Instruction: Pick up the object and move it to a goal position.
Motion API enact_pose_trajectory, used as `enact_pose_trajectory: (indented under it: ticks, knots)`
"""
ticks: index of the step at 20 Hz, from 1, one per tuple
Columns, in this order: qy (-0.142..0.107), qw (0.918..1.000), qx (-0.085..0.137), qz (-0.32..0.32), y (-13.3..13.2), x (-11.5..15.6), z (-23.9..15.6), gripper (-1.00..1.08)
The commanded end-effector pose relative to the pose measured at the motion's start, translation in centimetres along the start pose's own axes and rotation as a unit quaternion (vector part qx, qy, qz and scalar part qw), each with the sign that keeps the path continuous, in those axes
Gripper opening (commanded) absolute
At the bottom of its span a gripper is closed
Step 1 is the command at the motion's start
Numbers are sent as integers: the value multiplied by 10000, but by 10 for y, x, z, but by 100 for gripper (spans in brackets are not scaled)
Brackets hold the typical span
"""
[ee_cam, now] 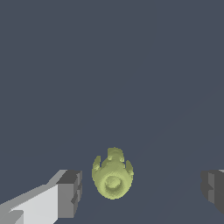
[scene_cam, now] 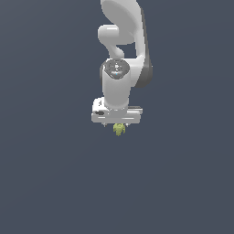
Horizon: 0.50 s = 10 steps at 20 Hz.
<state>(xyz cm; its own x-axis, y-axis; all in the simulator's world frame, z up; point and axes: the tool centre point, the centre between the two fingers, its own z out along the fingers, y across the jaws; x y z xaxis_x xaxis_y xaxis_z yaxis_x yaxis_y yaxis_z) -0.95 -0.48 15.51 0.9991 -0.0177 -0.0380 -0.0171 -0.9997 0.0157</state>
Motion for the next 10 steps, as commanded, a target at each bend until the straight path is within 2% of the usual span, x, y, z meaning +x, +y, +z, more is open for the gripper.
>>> enact_pose_trajectory:
  ticks: [1,10]
  knots:
    - [0,10000,0,0,0,0,0,100]
    - [-70,9999,-134,39,22,-1,-5,100]
